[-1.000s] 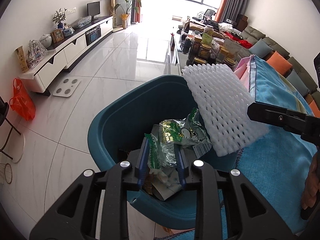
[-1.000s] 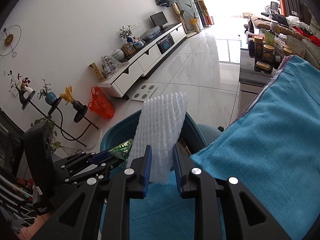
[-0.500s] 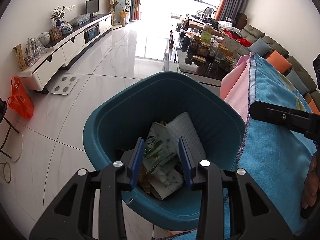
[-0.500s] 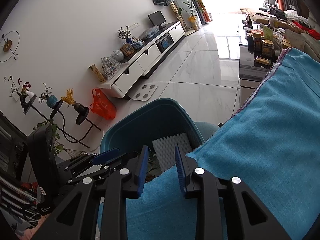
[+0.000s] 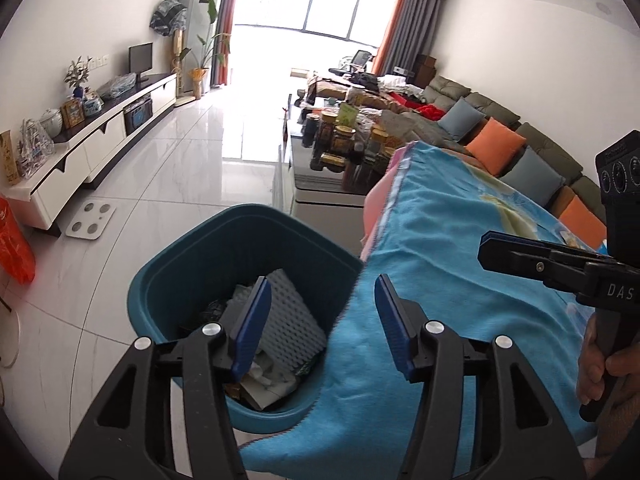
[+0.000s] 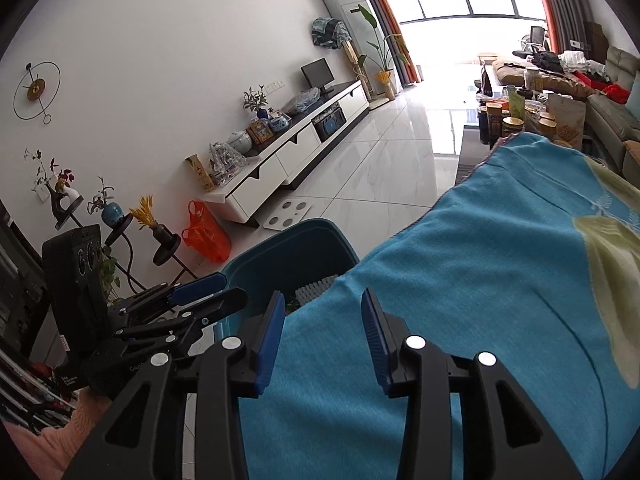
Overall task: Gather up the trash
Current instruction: 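Move both open tools back over the table, then grasp the white tissue with the right tool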
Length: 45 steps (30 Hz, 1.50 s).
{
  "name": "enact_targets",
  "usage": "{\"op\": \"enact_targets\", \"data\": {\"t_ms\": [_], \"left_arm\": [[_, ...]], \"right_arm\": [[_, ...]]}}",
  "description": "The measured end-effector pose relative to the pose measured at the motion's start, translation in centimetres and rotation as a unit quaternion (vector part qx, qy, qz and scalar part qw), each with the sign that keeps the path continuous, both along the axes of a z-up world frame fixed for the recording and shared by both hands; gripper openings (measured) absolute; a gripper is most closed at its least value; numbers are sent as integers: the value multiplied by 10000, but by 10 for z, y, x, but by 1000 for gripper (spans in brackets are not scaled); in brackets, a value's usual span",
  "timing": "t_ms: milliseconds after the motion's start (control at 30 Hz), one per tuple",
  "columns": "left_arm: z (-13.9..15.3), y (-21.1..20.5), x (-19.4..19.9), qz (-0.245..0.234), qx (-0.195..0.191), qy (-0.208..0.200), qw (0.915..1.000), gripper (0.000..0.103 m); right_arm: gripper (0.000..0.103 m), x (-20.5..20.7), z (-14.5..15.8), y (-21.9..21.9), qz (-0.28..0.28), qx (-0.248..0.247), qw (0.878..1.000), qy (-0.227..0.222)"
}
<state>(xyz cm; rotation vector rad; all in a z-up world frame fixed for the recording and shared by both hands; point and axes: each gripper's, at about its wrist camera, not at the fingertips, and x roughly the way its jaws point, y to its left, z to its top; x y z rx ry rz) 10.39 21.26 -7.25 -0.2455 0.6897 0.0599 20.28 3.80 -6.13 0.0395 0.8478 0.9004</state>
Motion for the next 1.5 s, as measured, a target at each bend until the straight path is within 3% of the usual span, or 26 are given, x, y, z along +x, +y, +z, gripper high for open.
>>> {"op": "enact_targets", "data": {"t_ms": [167,367,733,967,1300,1367,1433,1500], "left_arm": [[11,-54,7,-706,22,-112,9974,55],[11,-126,22,-1541,95,-54,9880,55],[10,-234,50,-2601,230,37,9653,55],[11,-283,69,-2998,299,138,9534,55],[9,-318,93,-3284,378,319,9432,55],[7,-327,98,-3344,385,366,9409,55],[3,-333,101,-3393,385,420,9390,55],[1,-338,103,-3454,374,476,9365,55]], "right_arm": [[41,-10,2,-58,-446,14,9989,-117],[41,-19,5,-130,-1166,-10,9930,-212],[41,-18,8,-247,-2510,-27,9670,-439],[43,-4,-6,-294,-3126,-60,9492,-345],[46,18,-32,-310,-3197,56,9474,107],[43,21,-36,-311,-3168,88,9483,183],[26,22,-38,-311,-3168,100,9482,235],[18,23,-40,-313,-3134,150,9490,300]]}}
